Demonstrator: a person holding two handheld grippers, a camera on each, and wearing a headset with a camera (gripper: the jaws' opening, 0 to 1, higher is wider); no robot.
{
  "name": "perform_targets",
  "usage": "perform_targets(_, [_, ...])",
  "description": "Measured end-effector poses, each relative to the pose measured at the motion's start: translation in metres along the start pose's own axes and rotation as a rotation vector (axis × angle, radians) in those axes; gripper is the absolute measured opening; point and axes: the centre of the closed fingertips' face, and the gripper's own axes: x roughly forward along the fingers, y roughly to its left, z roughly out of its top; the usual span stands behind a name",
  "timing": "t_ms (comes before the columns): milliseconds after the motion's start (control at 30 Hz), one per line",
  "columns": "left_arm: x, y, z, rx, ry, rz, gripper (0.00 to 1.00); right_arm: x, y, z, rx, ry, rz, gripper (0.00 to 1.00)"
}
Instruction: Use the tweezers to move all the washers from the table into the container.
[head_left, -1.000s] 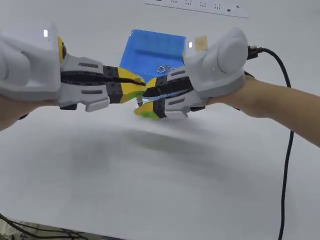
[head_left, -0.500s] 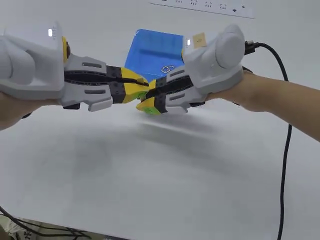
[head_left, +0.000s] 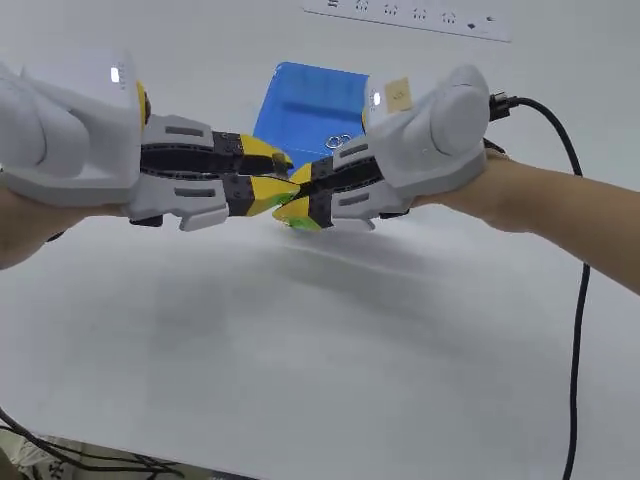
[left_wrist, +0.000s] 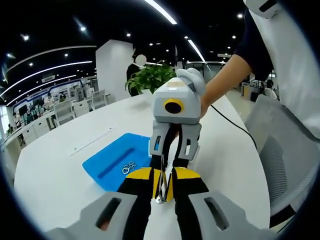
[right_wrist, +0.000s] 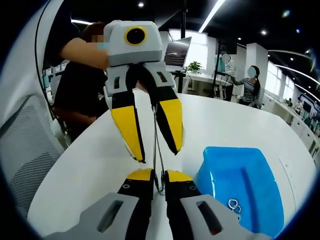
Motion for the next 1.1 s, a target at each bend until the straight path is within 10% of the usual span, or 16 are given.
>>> perform_targets(267, [-0.009, 0.001, 0.012, -0.003, -0.031, 0.046, 0.32, -0.009, 0.000, 0.011, 0.012, -0.017, -0.025, 0.09])
perform_targets(633, [-0.022, 0.003, 0.042, -0.162, -0.208, 0.193, 0.74, -0.034, 0.006, 0.029, 0.023, -0.039, -0.047, 0.09])
perform_targets(1100, [-0.028, 0.002, 0.033, -0.214, -0.206, 0.252, 0.99, -0.077, -0.016, 0.050, 0.019, -0.076, -0.120, 0.09])
